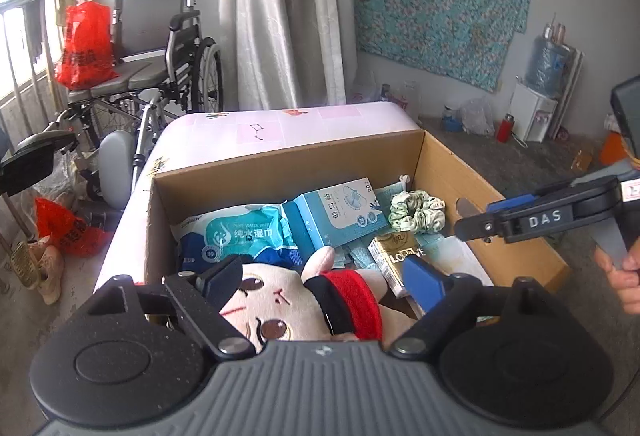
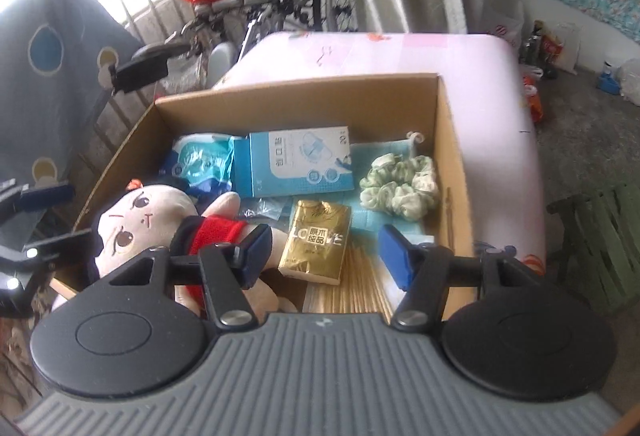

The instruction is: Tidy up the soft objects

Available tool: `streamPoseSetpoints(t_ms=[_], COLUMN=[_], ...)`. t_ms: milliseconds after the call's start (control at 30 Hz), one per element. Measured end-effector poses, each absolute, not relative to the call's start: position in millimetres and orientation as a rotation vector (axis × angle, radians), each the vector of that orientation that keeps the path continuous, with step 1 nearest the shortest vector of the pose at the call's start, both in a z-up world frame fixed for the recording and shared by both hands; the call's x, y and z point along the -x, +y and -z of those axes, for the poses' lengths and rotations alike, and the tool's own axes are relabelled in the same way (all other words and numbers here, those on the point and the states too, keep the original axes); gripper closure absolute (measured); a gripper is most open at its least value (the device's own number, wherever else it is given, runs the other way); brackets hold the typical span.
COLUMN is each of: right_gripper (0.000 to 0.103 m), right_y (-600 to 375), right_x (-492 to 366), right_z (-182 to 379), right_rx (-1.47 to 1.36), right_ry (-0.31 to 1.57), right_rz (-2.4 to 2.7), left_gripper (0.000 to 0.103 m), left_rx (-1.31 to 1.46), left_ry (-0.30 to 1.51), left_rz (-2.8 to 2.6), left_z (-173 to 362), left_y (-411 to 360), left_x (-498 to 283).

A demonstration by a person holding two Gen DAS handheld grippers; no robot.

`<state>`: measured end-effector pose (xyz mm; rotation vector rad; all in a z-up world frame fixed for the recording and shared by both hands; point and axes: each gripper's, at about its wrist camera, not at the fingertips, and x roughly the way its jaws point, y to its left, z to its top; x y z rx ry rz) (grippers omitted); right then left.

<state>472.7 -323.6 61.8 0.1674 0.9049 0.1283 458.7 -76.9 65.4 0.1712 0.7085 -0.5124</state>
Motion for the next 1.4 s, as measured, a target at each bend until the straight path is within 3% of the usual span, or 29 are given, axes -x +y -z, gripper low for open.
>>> streamPoseSetpoints(t_ms=[67,200,433,533,600,1033,1400], right_gripper=[0.044,0.044,0.047,0.065,0.069,0.069,0.065], right_y=[-323.7,-326.2,-317.5,-316.1,-310.2,-305.3,-302.6], right_x=[-508.7,-554.3,-588.6,-591.4,-587.9,-566.0,-566.2], right_z=[-42.3,-3.1,12.8,18.0,16.2,14.3,17.6], right_rx=[-0.137,-0.12,0.034,0.055,0.112,0.23,0.258], right_ry=[0.988,1.114,1.088,1.106,1.098,1.084,1.085], right_rz=[-0.156,-0.182,-0.255,-0.296,-0.329,-0.467,-0.506], left_gripper=[0.03,0.031,0.034,0.034,0.035,0.041,0.038], left_rx=[-0.218,-0.281,-0.334,-0.32,-0.313,-0.526,-0.595], left_ry=[0.749,0.78,0.857,0.86,0.876,0.859,0.903], left_rz=[0.56,0.661,0.739,0.756,0.752,0.83,0.82], left_z=[-59.8,-42.2,-15.3,-12.6,-10.1,12.6,21.6], left_y=[-88.4,-107.5,-127.7,-124.3,-122.0,-125.5,-138.2], left_x=[-481.1,-508.3,-534.9,-534.6,-532.5,-517.9,-523.7])
